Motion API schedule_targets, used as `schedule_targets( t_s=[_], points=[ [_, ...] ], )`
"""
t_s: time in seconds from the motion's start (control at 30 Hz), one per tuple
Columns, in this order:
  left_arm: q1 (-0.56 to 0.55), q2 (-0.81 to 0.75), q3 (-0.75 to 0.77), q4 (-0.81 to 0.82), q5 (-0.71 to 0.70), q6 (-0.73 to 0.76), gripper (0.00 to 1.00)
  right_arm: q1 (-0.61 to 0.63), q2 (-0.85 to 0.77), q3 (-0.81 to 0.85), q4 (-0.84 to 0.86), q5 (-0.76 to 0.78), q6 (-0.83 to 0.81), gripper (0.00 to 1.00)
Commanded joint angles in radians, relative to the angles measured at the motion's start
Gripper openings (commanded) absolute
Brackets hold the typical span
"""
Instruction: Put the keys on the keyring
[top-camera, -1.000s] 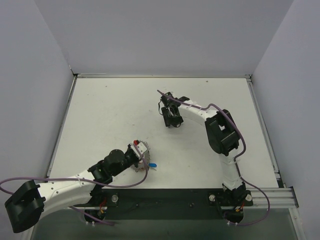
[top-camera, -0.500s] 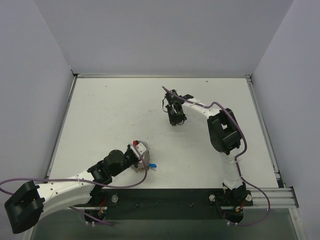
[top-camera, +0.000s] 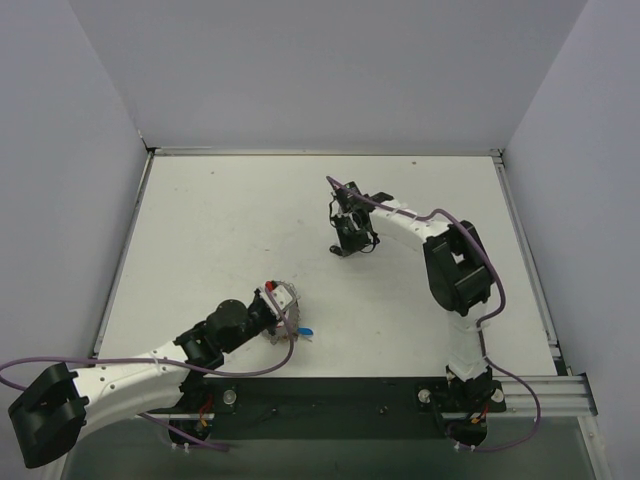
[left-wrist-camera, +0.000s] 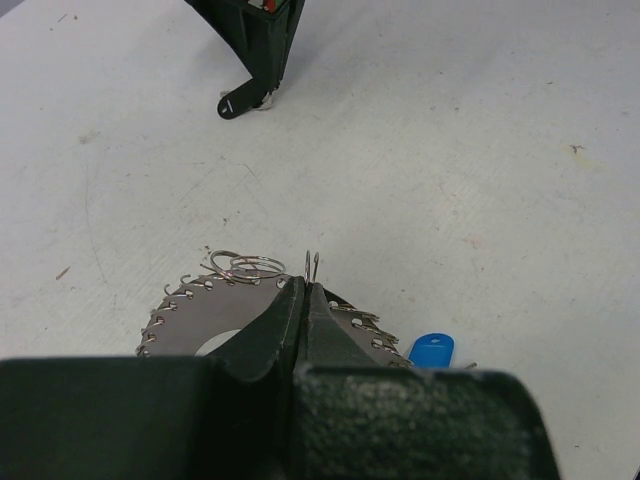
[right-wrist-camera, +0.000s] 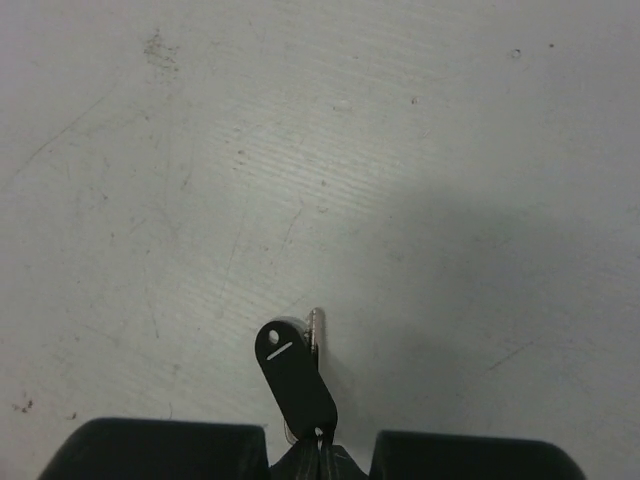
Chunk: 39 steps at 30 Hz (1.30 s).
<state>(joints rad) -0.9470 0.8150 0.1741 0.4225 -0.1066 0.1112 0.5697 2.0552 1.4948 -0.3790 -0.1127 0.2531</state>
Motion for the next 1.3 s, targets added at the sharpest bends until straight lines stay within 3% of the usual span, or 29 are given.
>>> schedule_targets(
  t_s=[0.0,0.23,0.43,0.6,0.83,1.27],
  points=[
    [0.004,-0.022,0.008,0.058,0.004,-0.005,0.0,0.002,-0.122,-0.039,-0.017,-0.08,-0.083,0.0],
    [0.004,-0.04,0.016,0.035,0.015,0.005,0.0,0.001,-0.262,-0.128,-0.004,-0.208,-0.227,0.0],
    [0.002,-0.036,0.015,0.038,0.031,0.013,0.0,0.002,-0.354,-0.183,-0.054,-0.404,-0.362,0.0],
    [-0.001,-0.008,0.024,0.05,0.064,0.021,0.0,0.021,-0.382,-0.199,-0.072,-0.641,-0.434,0.0],
    [-0.003,0.015,0.041,0.056,0.074,0.035,0.0,0.058,-0.368,-0.165,-0.11,-0.833,-0.508,0.0],
    [-0.004,0.046,0.062,0.084,0.079,0.045,0.0,0.15,-0.33,-0.142,-0.147,-0.852,-0.5,0.0]
  ],
)
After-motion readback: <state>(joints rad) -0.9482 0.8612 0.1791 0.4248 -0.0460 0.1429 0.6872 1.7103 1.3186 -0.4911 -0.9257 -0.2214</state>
